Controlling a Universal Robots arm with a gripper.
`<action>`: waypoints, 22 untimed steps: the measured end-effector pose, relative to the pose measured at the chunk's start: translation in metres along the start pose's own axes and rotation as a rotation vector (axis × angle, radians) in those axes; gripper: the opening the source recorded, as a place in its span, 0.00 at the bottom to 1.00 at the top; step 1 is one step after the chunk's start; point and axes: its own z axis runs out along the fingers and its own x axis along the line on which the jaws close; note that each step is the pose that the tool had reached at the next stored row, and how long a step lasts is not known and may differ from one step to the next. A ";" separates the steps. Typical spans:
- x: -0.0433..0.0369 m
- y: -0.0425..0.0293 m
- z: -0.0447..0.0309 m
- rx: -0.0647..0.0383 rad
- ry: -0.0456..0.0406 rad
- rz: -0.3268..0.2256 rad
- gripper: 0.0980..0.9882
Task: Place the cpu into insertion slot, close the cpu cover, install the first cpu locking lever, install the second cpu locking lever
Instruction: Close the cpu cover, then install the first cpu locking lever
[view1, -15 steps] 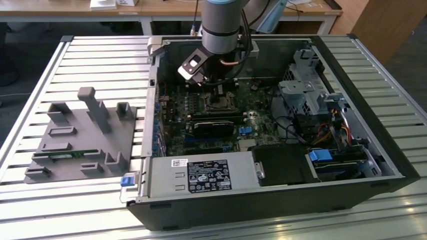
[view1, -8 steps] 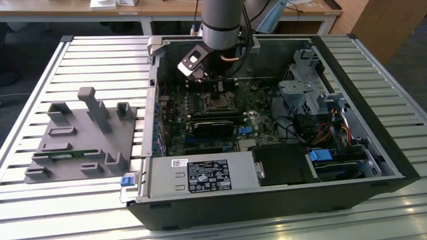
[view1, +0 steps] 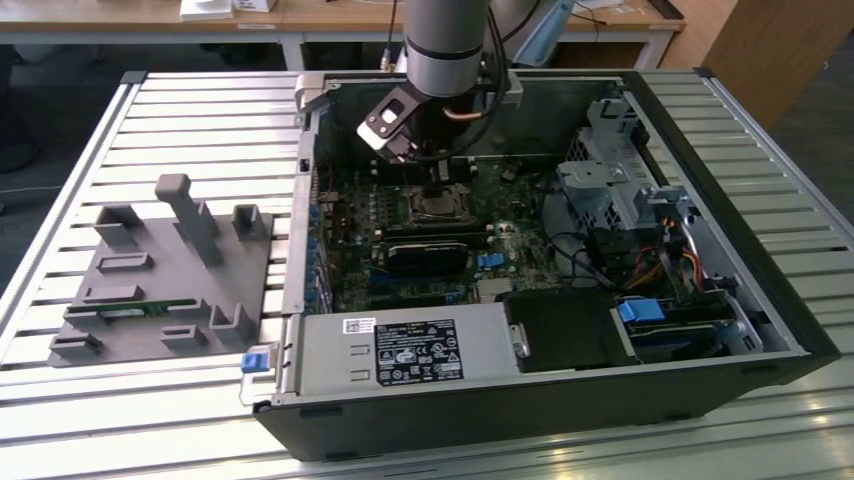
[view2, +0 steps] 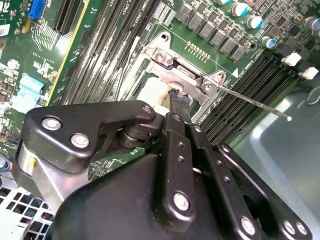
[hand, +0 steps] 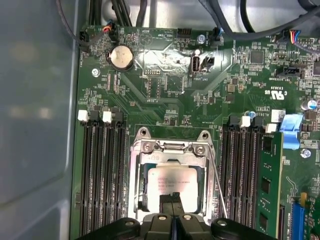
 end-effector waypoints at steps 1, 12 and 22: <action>0.0000 0.0004 0.0000 0.000 0.0000 0.000 0.01; -0.0001 0.0037 0.0000 0.000 0.0001 0.000 0.01; -0.0001 0.0037 -0.0010 0.000 0.0001 0.000 0.01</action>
